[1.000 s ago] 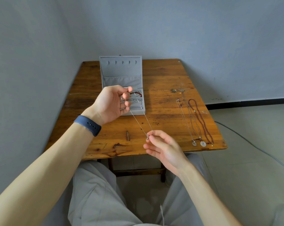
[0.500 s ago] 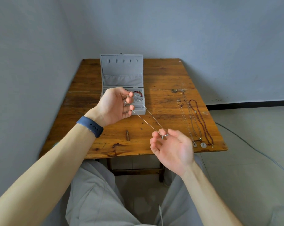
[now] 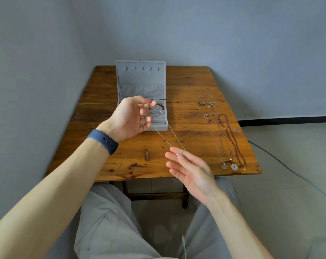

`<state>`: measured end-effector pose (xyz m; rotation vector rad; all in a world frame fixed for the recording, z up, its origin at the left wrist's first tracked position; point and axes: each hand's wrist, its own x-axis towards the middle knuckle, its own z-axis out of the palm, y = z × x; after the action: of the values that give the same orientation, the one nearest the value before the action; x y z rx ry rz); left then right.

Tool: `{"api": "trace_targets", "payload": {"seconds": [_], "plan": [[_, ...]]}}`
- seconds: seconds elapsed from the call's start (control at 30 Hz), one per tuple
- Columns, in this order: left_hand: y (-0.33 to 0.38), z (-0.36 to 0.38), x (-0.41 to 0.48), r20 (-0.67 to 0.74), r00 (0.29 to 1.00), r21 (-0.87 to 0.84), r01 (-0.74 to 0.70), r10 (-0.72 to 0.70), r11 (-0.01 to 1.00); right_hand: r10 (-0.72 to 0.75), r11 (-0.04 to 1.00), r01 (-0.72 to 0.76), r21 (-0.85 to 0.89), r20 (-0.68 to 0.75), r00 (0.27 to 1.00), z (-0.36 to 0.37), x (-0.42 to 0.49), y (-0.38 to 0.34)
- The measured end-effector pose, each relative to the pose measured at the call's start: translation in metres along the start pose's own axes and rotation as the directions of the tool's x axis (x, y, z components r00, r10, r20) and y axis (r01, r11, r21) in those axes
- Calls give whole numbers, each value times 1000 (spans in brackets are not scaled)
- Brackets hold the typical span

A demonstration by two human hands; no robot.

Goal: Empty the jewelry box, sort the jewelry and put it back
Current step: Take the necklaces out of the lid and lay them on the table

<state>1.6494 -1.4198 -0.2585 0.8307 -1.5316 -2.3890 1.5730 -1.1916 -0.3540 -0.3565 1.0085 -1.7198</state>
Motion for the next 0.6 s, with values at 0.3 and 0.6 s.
{"api": "trace_targets", "payload": {"seconds": [0.3,0.6], "plan": [[-8,1,22,-63,994,386,-60,91,921,-62,997,53,-54,-187,980,-13,-7,-1],[-21,56,72,-25,964,811,-136,266,569,-274,962,223,-161,-518,810,-47,-31,-21]]}}
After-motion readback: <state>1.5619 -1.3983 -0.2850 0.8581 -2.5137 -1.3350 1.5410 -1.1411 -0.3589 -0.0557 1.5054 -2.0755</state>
